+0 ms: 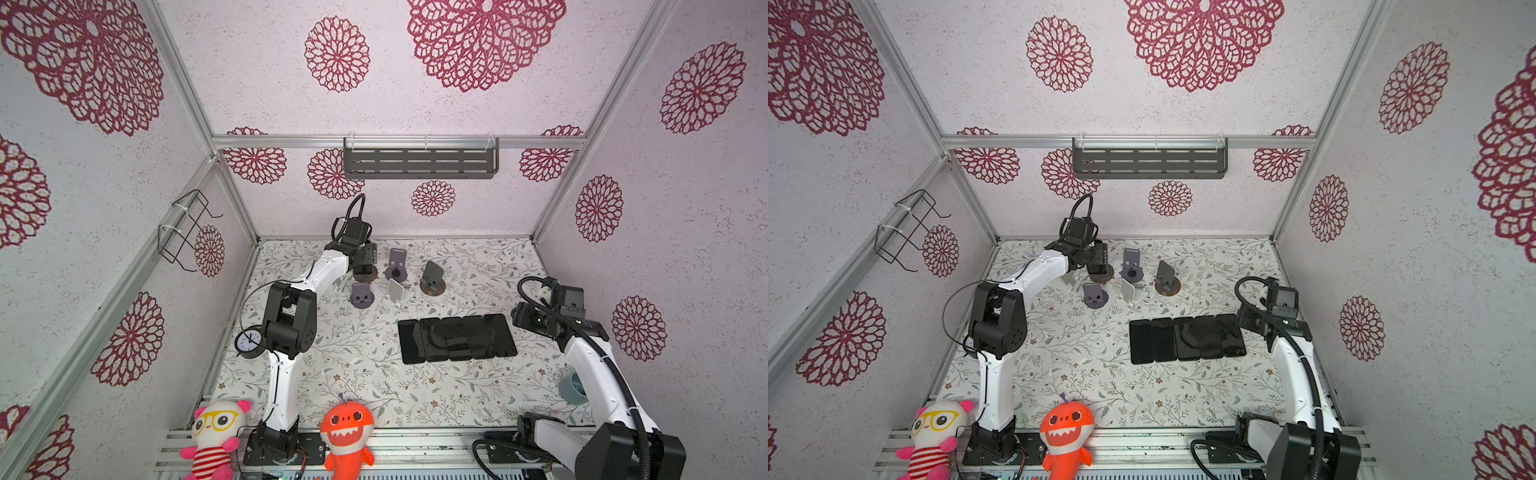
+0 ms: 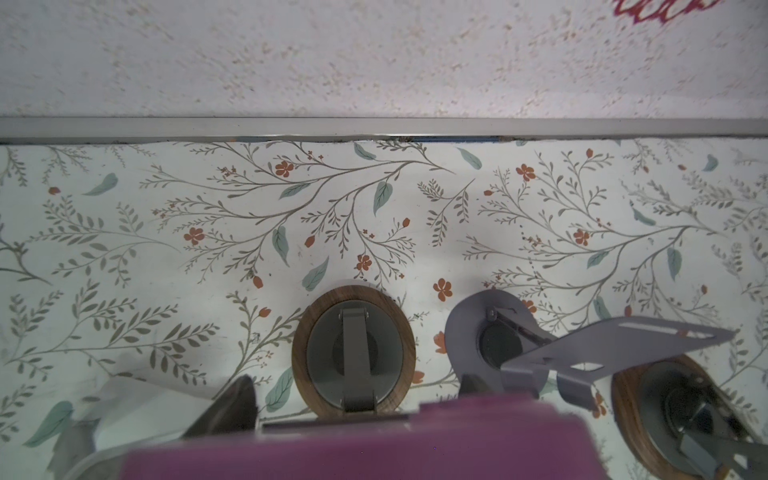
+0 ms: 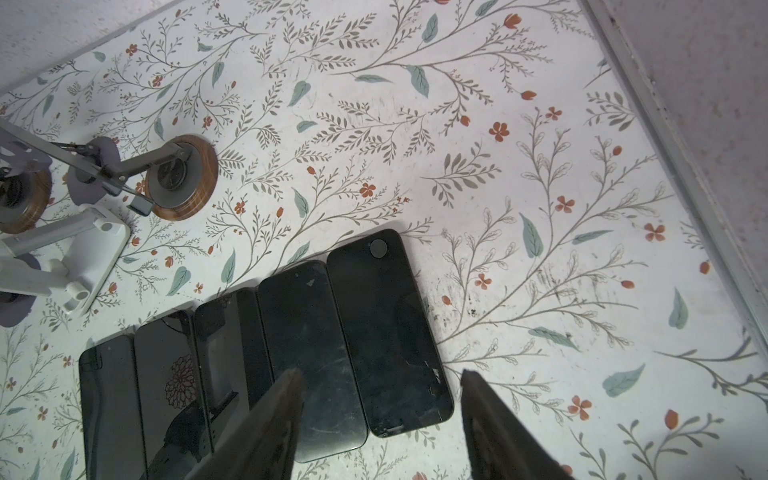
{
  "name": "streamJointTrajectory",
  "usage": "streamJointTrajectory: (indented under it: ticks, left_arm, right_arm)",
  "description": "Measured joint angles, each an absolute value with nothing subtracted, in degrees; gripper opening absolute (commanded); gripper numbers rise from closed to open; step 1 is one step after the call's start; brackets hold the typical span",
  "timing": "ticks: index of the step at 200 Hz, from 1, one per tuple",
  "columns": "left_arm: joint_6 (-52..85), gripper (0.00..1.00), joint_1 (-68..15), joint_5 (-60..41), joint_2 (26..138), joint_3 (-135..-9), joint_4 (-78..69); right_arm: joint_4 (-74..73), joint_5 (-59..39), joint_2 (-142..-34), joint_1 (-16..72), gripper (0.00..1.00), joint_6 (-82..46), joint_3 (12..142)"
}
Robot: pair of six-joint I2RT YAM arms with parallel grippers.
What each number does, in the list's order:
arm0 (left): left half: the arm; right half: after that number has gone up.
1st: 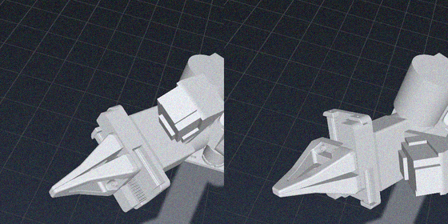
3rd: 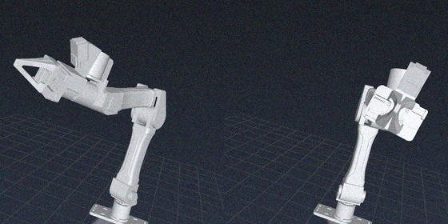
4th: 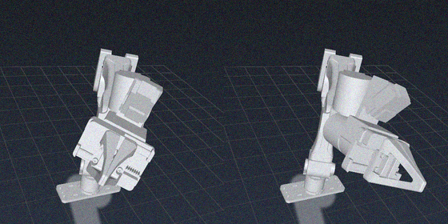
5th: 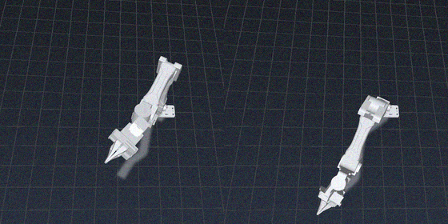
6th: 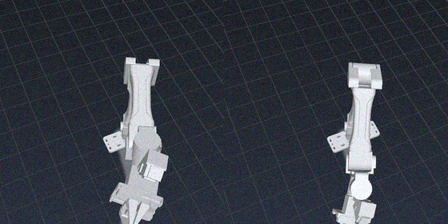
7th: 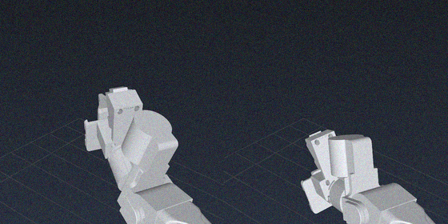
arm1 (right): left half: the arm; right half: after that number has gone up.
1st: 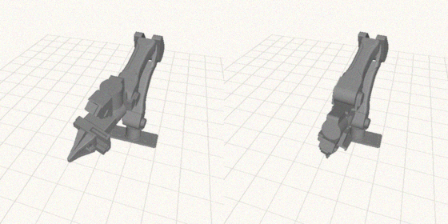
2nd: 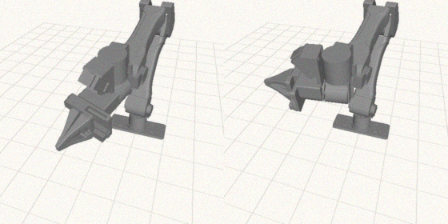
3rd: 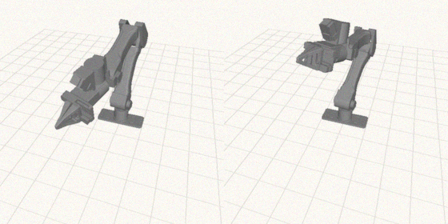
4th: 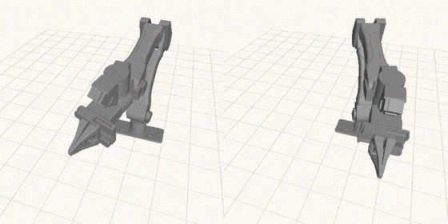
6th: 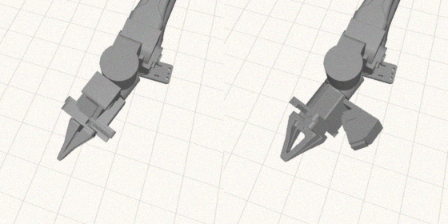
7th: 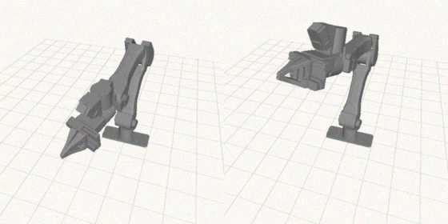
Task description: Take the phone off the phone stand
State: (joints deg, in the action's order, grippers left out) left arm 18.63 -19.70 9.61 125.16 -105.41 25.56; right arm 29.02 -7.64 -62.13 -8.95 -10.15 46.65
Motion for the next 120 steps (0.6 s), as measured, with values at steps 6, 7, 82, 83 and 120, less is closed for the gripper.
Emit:
streamJointTrajectory:
  ticks: [6,7,82,83,120]
  left_arm:
    - [18.6,0.65,-19.7,9.6,125.2,-105.4,25.6]
    - [18.7,0.65,-19.7,9.6,125.2,-105.4,25.6]
    - [18.9,0.59,-19.6,8.5,120.4,-105.0,29.9]
    - [18.9,0.59,-19.6,8.5,120.1,-105.0,30.1]
    - [20.0,0.53,-19.6,3.9,108.7,-106.0,38.6]
  right_arm:
    - [29.1,-7.6,-62.1,-9.0,0.63,-10.2,46.7]
    - [29.1,-7.6,-62.1,-9.0,0.63,-10.2,46.7]
    - [30.7,-10.9,-61.8,-8.5,0.62,-9.6,48.5]
    - [30.7,-11.0,-61.8,-8.4,0.61,-9.6,48.6]
    - [27.7,-17.8,-61.7,0.9,0.61,-10.2,53.4]
